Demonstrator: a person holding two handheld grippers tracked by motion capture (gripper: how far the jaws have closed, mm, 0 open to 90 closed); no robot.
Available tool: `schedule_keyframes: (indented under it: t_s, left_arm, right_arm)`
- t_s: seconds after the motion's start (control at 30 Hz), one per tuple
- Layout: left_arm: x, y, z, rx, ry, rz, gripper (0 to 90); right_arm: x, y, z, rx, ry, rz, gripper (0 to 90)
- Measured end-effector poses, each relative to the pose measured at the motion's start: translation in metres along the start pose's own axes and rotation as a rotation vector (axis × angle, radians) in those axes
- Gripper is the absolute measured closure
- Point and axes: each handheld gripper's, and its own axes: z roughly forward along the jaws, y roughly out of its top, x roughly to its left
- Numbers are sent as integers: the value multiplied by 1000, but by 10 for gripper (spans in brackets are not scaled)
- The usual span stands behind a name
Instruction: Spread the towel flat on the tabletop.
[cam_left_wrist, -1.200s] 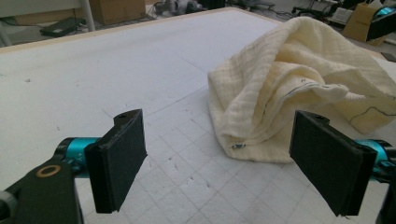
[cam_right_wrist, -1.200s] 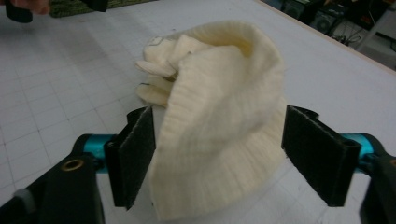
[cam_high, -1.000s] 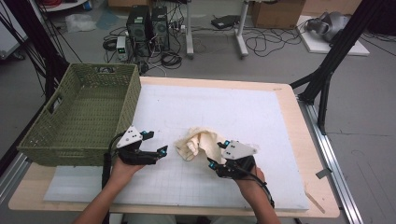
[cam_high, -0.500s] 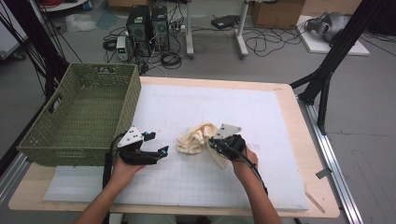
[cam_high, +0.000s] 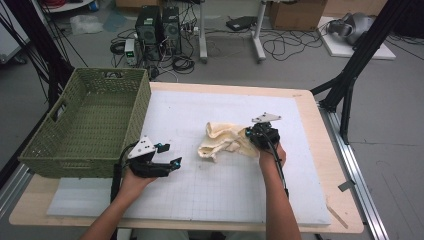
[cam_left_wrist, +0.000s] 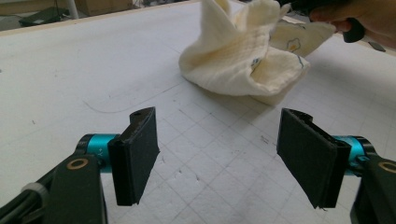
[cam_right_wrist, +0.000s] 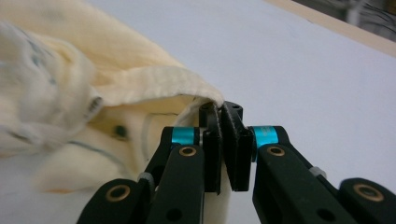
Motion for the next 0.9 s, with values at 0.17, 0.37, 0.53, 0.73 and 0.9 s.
schedule_keyframes:
  t_s: [0.17,0.37,0.53,0.73,0.9]
  left_arm:
    - [0,0,-1,-2,-1,-6,306]
    - [1,0,-1,1,4,-3,304]
    - [1,0,-1,-2,13,-7,302]
    - [1,0,-2,-5,12,-7,303]
    - [2,0,-3,-5,14,-7,303]
  right_arm:
    - [-15,-8,-2,11,-39,58,787]
    - [-18,-8,-28,-91,-9,31,661]
    - [-3,-14,-41,-126,137,-40,563]
    - [22,-25,-25,-56,263,-103,486]
    - [41,-32,2,25,311,-106,601]
